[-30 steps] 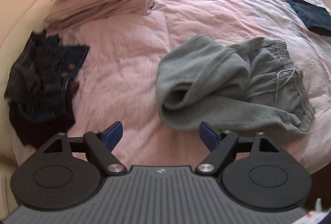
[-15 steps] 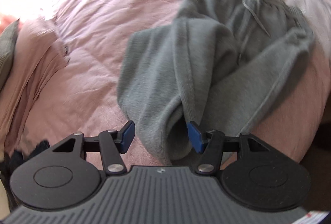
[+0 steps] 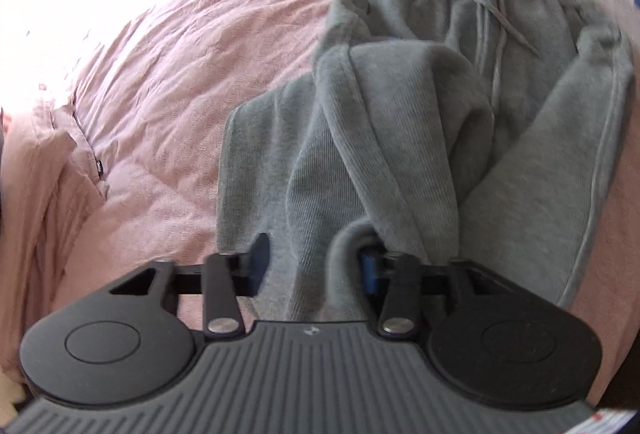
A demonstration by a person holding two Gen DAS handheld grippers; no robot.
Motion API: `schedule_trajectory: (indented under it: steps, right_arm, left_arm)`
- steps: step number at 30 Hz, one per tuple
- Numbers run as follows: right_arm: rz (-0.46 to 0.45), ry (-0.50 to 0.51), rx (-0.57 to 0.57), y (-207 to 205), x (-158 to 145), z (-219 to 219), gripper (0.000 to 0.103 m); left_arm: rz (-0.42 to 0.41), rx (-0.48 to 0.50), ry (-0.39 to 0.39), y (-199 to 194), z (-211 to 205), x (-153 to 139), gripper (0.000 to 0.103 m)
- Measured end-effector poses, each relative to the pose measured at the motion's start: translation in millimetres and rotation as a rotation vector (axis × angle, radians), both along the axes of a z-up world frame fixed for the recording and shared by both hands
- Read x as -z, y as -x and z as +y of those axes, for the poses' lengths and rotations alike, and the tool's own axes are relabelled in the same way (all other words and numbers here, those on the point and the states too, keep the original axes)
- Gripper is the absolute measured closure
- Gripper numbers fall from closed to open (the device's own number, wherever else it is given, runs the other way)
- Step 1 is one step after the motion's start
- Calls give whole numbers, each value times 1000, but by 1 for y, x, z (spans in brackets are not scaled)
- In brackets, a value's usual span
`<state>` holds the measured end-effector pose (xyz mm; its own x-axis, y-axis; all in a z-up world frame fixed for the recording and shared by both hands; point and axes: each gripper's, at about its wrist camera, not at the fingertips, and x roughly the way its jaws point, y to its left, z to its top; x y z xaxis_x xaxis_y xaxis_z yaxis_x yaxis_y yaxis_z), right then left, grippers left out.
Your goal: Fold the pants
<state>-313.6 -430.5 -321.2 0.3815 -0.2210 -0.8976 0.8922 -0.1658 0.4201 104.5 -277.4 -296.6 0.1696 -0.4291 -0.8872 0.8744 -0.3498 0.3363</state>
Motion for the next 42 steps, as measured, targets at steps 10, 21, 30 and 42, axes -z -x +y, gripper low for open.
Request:
schedule_trajectory:
  steps: [10, 21, 30, 42]
  right_arm:
    - [-110, -23, 160, -19, 24, -18, 85]
    - [-216, 125, -57, -43, -109, -28, 88]
    - [-453, 454, -13, -102, -215, -95, 89]
    - [-296, 437, 169, 14, -208, -44, 88]
  left_arm:
    - [449, -607, 195, -124, -24, -79, 95]
    - [451, -762, 309, -193, -60, -155, 97]
    - [533, -869, 427, -240, -77, -216, 97]
    - [508, -939, 352, -205, 8, -178, 39]
